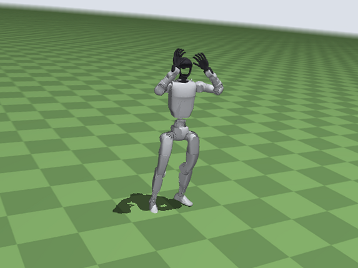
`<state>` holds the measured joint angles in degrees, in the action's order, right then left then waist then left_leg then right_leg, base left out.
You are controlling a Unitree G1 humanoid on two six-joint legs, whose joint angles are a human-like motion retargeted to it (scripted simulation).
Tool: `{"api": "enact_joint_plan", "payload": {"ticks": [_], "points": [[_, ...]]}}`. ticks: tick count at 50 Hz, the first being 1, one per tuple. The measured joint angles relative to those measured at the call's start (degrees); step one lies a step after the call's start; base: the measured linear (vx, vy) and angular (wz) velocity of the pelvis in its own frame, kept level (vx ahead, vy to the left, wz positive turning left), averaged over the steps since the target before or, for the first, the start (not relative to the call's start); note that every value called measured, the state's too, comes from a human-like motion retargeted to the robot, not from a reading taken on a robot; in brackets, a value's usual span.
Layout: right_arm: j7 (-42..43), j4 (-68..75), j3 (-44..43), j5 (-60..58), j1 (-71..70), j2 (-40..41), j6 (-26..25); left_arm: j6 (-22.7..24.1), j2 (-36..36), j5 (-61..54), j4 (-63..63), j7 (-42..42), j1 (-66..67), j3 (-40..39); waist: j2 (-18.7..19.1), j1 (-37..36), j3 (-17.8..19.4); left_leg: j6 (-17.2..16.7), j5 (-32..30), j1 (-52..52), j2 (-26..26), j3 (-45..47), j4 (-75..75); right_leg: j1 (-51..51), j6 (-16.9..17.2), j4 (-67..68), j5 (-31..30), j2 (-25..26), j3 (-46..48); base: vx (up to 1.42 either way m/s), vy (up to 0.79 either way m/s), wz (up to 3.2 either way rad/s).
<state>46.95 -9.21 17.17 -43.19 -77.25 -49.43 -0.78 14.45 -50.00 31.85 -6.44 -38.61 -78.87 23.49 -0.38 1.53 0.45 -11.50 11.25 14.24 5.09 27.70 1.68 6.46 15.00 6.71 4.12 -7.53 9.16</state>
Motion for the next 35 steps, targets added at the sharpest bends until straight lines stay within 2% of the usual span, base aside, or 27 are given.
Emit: {"api": "enact_joint_plan", "payload": {"ticks": [2,5,8,12,15,18,20,23,25,28,31,33,35], "points": [[-1.16,-7.65,-7.54,0.64,9.47,1.74,3.75,2.79,1.45,-0.03,-7.35,2.93,8.0,-3.27,0.38,1.17,1.01,0.14,0.22,0.3,0.08,0.28,0.05,0.02,0.0,0.18,0.18,0.13,-0.44,-0.01,-0.01,-0.1],[-1.58,-9.94,-9.64,0.91,12.96,2.45,4.35,3.14,2.31,0.28,-9.12,4.92,10.02,-1.66,1.19,3.09,0.33,0.05,0.23,0.48,0.29,1.32,-0.01,-0.26,0.0,-0.18,-0.07,0.56,-1.46,-0.02,-0.04,-0.31],[-0.73,0.58,-1.11,-0.58,1.42,0.09,-1.23,-0.96,2.45,0.42,2.37,3.41,-2.04,7.12,1.72,4.91,-1.65,-0.5,-0.49,0.42,0.38,2.68,-0.55,-1.27,0.0,-0.1,-0.31,0.97,-2.51,-0.02,-0.06,-0.38],[4.44,30.79,17.97,3.22,-22.2,2.83,-8.0,-5.7,6.82,-2.67,30.96,-1.46,-22.56,22.62,2.61,6.03,-3.83,-1.72,-1.62,0.17,1.02,4.99,-1.25,-2.6,0.0,-0.8,-1.14,2.27,-4.05,-0.03,-0.1,-0.46],[5.31,50.11,25.98,13.2,-31.89,7.43,-6.94,-6.68,11.12,-7.59,49.67,-1.56,-32.37,31.74,3.04,6.06,-4.27,-2.21,-2.14,0.1,1.59,6.23,-1.66,-3.14,0.0,-1.5,-1.69,3.3,-4.82,-0.04,-0.11,-0.34],[5.49,54.24,28.59,18.82,-32.92,7.37,-4.88,-6.35,13.86,-10.68,54.92,-1.99,-34.55,33.98,3.05,5.95,-3.91,-2.2,-2.38,0.06,2.03,6.8,-1.98,-3.32,0.0,-2.17,-2.17,4.05,-5.26,-0.04,-0.08,-0.17],[6.96,49.08,26.92,17.49,-30.37,4.78,-4.28,-5.73,13.92,-9.92,49.6,-3.8,-32.23,30.0,3.11,5.99,-3.15,-2.06,-2.4,0.06,2.16,6.79,-2.13,-3.35,0.0,-2.32,-2.27,4.27,-5.38,-0.02,-0.03,-0.03],[6.64,28.03,17.02,9.18,-17.53,-1.04,-4.93,-5.29,10.39,-3.54,26.09,-4.8,-18.43,16.29,3.79,6.61,-1.74,-1.69,-2.13,0.29,2.14,6.69,-2.22,-3.2,0.0,-2.26,-2.1,4.29,-5.65,0.0,0.0,0.0],[3.07,12.53,6.48,4.58,-4.64,-2.53,-2.4,-2.64,7.5,-0.03,8.3,-2.39,-5.18,5.79,4.17,7.62,-0.49,-1.31,-1.81,0.47,2.03,6.71,-2.18,-3.12,0.0,-2.15,-1.9,4.17,-5.97,0.0,0.0,0.0],[-2.46,-4.32,-6.51,4.02,12.91,0.32,5.36,2.76,4.63,0.37,-11.14,0.49,12.35,-6.97,4.23,9.34,1.79,-0.87,-1.47,0.89,1.93,7.16,-2.16,-3.02,0.0,-2.06,-1.7,4.18,-6.61,0.0,-0.01,-0.07],[-4.91,-9.1,-7.67,3.63,17.12,2.9,7.65,3.49,4.93,1.3,-16.71,-0.3,15.62,-9.02,4.44,9.9,1.94,-0.76,-1.54,1.1,2.22,8.15,-2.17,-3.14,0.0,-2.51,-2.09,4.73,-7.47,0.0,-0.06,-0.3],[-5.63,-6.97,-4.33,2.05,12.98,3.05,5.55,1.24,4.38,3.09,-14.19,-0.76,10.77,-6.38,4.79,10.01,0.63,-0.99,-1.88,1.08,2.54,8.79,-2.22,-3.38,0.0,-2.73,-2.45,5.23,-7.87,0.0,-0.09,-0.28],[-4.54,1.04,1.71,-0.05,3.54,3.36,1.46,-2.15,5.35,5.29,-5.11,-2.07,1.28,-1.19,5.14,9.8,-1.01,-1.64,-2.41,0.87,3.04,9.43,-2.21,-3.79,0.0,-2.9,-2.87,5.92,-8.17,-0.01,-0.12,-0.25]]}}
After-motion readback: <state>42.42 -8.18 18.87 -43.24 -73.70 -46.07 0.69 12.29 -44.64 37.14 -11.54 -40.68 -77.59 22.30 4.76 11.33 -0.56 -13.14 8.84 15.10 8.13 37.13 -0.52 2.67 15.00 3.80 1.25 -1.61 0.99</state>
